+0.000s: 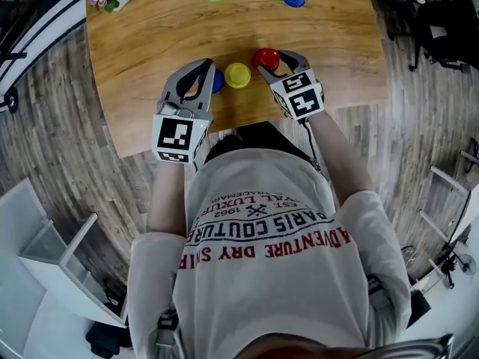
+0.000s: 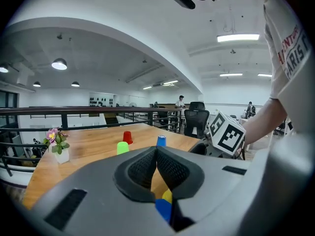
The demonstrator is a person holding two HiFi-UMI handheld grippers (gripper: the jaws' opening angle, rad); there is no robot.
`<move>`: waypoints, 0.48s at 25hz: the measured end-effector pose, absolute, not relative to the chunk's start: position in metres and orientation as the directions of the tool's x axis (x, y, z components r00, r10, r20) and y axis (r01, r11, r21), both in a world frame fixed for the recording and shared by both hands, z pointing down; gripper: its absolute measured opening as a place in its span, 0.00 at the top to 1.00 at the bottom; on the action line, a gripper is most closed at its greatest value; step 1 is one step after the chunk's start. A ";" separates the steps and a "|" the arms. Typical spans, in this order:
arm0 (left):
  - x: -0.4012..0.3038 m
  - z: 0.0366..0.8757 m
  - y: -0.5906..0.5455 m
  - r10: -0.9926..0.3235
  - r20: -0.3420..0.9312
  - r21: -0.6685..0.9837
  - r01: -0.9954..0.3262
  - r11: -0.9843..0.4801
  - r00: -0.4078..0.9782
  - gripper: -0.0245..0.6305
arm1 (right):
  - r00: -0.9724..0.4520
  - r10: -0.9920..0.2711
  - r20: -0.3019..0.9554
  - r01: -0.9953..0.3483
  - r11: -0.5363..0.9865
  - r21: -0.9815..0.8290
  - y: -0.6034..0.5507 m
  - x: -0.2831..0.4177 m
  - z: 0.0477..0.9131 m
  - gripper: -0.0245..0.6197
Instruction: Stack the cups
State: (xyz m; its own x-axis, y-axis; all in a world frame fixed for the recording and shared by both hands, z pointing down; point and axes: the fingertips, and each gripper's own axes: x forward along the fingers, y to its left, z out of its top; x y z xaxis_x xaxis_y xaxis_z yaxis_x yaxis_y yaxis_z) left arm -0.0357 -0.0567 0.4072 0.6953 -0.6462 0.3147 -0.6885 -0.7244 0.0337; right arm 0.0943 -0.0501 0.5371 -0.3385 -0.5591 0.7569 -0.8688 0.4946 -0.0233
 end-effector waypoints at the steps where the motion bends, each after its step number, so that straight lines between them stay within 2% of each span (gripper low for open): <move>1: -0.036 0.408 -0.054 -0.642 0.319 0.033 -0.685 -0.728 0.698 0.94 | -0.336 -0.556 0.760 -0.872 0.489 -0.027 -0.043 0.094 0.540 0.57; 12: -0.039 0.413 -0.031 -0.614 0.342 0.031 -0.662 -0.749 0.711 0.94 | -0.325 -0.556 0.765 -0.869 0.494 -0.010 -0.012 0.083 0.551 0.57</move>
State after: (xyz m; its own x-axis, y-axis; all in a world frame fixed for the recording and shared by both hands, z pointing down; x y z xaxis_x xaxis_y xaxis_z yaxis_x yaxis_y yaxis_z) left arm -0.0394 -0.0313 0.4126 0.7111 -0.6143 0.3419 -0.6619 -0.7490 0.0308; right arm 0.0834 -0.0124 0.5512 -0.3246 -0.5563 0.7650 -0.8693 0.4942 -0.0095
